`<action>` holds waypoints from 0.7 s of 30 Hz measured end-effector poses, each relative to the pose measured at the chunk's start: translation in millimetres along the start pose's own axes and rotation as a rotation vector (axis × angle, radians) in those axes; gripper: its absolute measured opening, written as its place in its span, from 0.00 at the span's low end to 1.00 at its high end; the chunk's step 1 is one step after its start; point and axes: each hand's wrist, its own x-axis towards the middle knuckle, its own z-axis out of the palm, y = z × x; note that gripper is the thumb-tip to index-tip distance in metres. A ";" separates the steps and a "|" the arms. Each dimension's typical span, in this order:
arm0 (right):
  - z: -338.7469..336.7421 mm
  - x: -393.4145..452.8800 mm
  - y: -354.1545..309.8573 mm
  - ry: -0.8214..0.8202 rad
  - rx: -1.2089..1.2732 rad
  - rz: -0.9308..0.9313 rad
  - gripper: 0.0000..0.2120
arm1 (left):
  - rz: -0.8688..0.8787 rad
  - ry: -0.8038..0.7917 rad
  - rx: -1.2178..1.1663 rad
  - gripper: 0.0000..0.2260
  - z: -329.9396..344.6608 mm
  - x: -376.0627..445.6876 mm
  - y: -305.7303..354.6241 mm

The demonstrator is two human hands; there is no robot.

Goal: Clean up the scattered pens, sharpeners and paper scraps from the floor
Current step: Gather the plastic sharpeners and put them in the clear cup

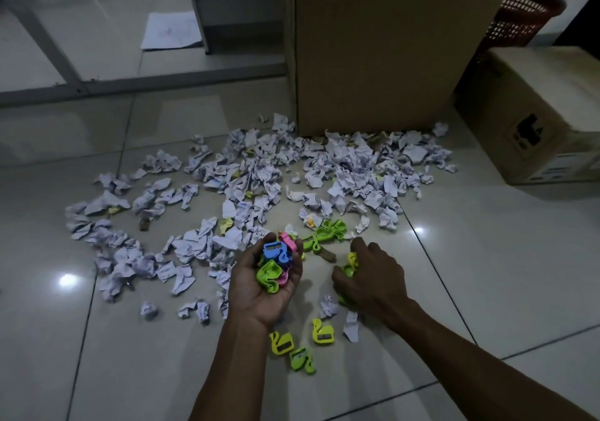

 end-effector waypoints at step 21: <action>-47.3 -1.2 9.5 -0.519 2.129 0.474 0.15 | 0.003 -0.019 -0.004 0.12 2.7 -0.3 -3.7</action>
